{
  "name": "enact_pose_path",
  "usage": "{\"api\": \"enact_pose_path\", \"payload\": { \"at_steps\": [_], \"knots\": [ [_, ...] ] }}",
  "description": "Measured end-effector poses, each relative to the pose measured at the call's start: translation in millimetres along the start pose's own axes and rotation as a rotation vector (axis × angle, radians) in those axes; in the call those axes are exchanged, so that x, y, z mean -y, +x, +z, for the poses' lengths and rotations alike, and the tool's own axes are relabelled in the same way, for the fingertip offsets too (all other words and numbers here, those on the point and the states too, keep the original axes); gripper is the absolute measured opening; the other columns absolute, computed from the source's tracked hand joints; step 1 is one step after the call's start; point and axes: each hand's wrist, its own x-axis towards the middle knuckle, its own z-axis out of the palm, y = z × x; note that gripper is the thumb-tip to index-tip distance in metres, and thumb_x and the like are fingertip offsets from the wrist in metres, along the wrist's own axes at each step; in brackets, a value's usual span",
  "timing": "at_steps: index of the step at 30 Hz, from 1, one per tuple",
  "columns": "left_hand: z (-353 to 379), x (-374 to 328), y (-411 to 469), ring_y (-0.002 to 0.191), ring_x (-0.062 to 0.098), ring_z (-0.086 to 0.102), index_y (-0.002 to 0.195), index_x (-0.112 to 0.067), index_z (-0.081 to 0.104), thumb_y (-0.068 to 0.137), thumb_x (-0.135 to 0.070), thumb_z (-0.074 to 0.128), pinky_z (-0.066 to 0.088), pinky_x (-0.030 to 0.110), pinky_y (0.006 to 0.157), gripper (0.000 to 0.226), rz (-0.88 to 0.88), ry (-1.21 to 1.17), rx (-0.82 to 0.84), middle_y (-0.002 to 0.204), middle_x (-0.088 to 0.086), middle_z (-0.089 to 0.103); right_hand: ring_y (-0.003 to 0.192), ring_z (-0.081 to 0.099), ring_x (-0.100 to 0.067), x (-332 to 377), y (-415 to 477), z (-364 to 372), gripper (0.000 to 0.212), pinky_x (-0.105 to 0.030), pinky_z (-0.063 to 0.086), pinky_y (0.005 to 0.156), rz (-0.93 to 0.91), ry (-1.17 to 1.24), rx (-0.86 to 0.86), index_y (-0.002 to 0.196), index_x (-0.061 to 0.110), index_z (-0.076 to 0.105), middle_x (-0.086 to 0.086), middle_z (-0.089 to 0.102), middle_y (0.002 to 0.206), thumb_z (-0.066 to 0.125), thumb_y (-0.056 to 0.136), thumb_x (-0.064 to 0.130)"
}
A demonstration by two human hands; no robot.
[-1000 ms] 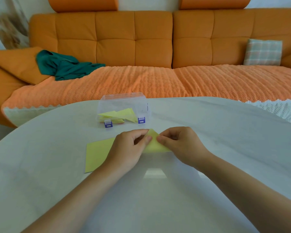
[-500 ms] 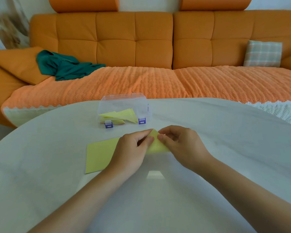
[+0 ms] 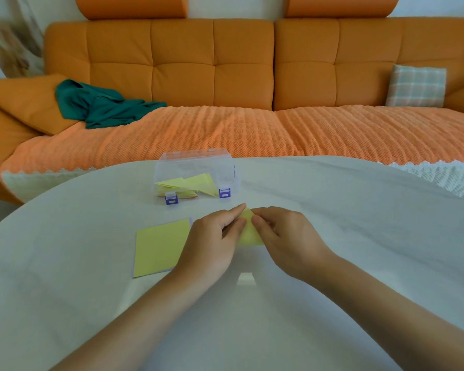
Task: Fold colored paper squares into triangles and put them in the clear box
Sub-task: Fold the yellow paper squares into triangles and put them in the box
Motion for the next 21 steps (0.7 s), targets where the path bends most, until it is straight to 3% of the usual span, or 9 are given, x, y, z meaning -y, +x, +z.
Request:
{"api": "enact_pose_path", "payload": {
  "at_steps": [3, 6, 8, 12, 15, 21],
  "knots": [
    [1.7, 0.3, -0.4, 0.112, -0.013, 0.055, 0.132, -0.032, 0.063, 0.099, -0.025, 0.059, 0.034, -0.003, 0.089, 0.034, 0.0, 0.003, 0.005, 0.115, -0.029, 0.061, 0.078, 0.058, -0.011, -0.1, -0.2, 1.8, 0.028, -0.032, 0.049, 0.071, -0.007, -0.02, 0.001, 0.104, 0.029, 0.07, 0.008, 0.066, 0.086, 0.043, 0.104, 0.033],
    [1.3, 0.5, -0.1, 0.11, -0.019, 0.053, 0.131, -0.033, 0.063, 0.099, -0.026, 0.06, 0.034, -0.003, 0.088, 0.033, 0.004, 0.004, 0.009, 0.115, -0.03, 0.062, 0.075, 0.057, -0.004, -3.1, 2.5, 1.8, 0.022, -0.017, 0.043, 0.063, 0.06, 0.073, -0.035, 0.095, 0.033, 0.072, 0.016, 0.065, 0.08, 0.05, 0.101, 0.035],
    [0.4, -0.1, 0.2, 0.105, -0.023, 0.053, 0.13, -0.034, 0.064, 0.097, -0.026, 0.061, 0.034, -0.004, 0.086, 0.033, 0.006, -0.006, -0.003, 0.117, -0.026, 0.065, 0.062, 0.054, -0.002, -4.8, 4.8, 0.7, 0.023, -0.013, 0.039, 0.054, 0.106, 0.154, -0.037, 0.084, 0.032, 0.072, 0.018, 0.063, 0.071, 0.054, 0.099, 0.034],
    [-2.1, -2.6, -0.3, 0.091, -0.012, 0.057, 0.129, -0.033, 0.066, 0.095, -0.029, 0.065, 0.037, 0.002, 0.077, 0.034, 0.02, 0.007, -0.009, 0.094, -0.023, 0.066, 0.05, 0.048, -0.003, -4.0, 6.2, -1.5, 0.029, -0.013, 0.036, 0.047, 0.146, 0.255, -0.01, 0.074, 0.031, 0.072, 0.01, 0.061, 0.061, 0.055, 0.098, 0.03],
    [-1.0, -3.9, -0.5, 0.074, -0.007, 0.053, 0.128, -0.029, 0.067, 0.096, -0.025, 0.064, 0.035, 0.007, 0.067, 0.033, 0.041, 0.023, -0.002, 0.073, -0.019, 0.056, 0.054, 0.051, -0.003, -2.6, 5.7, -1.0, 0.026, -0.019, 0.041, 0.053, 0.156, 0.24, -0.005, 0.079, 0.031, 0.073, 0.007, 0.067, 0.07, 0.054, 0.098, 0.032],
    [0.9, -3.1, -0.3, 0.071, -0.007, 0.05, 0.129, -0.026, 0.067, 0.098, -0.024, 0.062, 0.033, 0.009, 0.065, 0.032, 0.058, 0.035, -0.022, 0.069, -0.017, 0.051, 0.076, 0.058, -0.008, -1.3, 2.7, -0.3, 0.027, -0.023, 0.042, 0.063, 0.086, 0.087, 0.012, 0.099, 0.032, 0.071, 0.011, 0.064, 0.085, 0.044, 0.103, 0.035]
  ]
}}
